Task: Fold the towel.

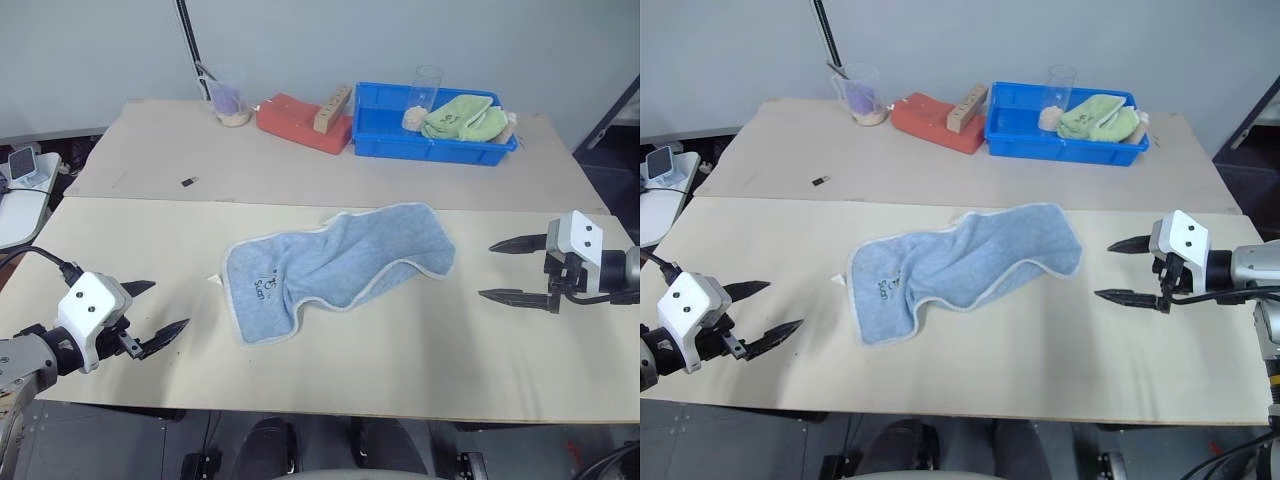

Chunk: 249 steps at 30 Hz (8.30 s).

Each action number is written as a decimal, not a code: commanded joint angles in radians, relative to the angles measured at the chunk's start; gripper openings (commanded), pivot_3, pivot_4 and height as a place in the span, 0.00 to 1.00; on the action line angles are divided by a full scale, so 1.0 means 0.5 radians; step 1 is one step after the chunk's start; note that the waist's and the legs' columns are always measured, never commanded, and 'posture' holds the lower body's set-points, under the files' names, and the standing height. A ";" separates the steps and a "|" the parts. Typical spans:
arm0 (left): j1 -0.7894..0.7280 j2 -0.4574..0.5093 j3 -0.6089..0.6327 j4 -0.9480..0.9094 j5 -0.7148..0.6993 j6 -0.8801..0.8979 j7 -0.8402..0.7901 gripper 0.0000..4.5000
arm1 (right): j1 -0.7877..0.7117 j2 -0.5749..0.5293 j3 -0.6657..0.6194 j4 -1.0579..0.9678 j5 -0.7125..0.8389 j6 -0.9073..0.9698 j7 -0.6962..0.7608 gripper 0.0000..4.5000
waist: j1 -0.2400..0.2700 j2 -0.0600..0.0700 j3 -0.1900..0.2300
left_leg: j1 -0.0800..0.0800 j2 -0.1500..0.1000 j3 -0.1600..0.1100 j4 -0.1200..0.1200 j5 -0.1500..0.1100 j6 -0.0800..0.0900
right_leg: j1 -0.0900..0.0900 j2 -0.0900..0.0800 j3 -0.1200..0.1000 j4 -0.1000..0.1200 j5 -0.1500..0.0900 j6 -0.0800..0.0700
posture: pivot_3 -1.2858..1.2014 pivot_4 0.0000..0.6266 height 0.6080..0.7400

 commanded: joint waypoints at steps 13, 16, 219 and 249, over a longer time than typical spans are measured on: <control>-0.004 -0.135 0.178 0.093 -0.054 -0.176 -0.007 1.00 | -0.073 0.072 -0.043 -0.091 0.048 0.140 -0.094 0.99 | -0.001 0.000 0.000 | 0.000 0.000 0.000 0.000 0.000 0.000 | 0.000 0.000 0.000 0.000 0.000 0.000 | 0.52 0.24 0.82; 0.023 -0.108 0.184 0.127 -0.002 -0.265 -0.049 1.00 | -0.085 0.090 -0.053 -0.082 0.076 0.131 -0.083 0.99 | -0.001 0.000 0.000 | 0.000 0.000 0.000 0.000 0.000 0.000 | 0.000 0.000 0.000 0.000 0.000 0.000 | 0.52 0.24 0.82; -1.494 -0.283 -1.067 0.246 -0.395 -0.145 -0.757 1.00 | 0.370 0.323 -0.584 -0.506 0.239 1.274 -1.235 0.02 | -0.017 -0.008 -0.003 | -0.031 -0.005 0.024 0.021 0.014 0.000 | -0.031 0.003 0.015 0.024 0.008 0.005 | 0.52 0.24 0.82; -1.201 -0.271 -0.913 0.080 -0.324 -0.033 -0.236 1.00 | -0.182 0.924 0.237 -1.150 0.515 1.863 -1.518 0.99 | -0.023 -0.008 -0.003 | -0.037 -0.002 0.004 0.019 0.016 -0.002 | -0.033 0.010 0.012 0.025 0.007 0.003 | 0.52 0.24 0.82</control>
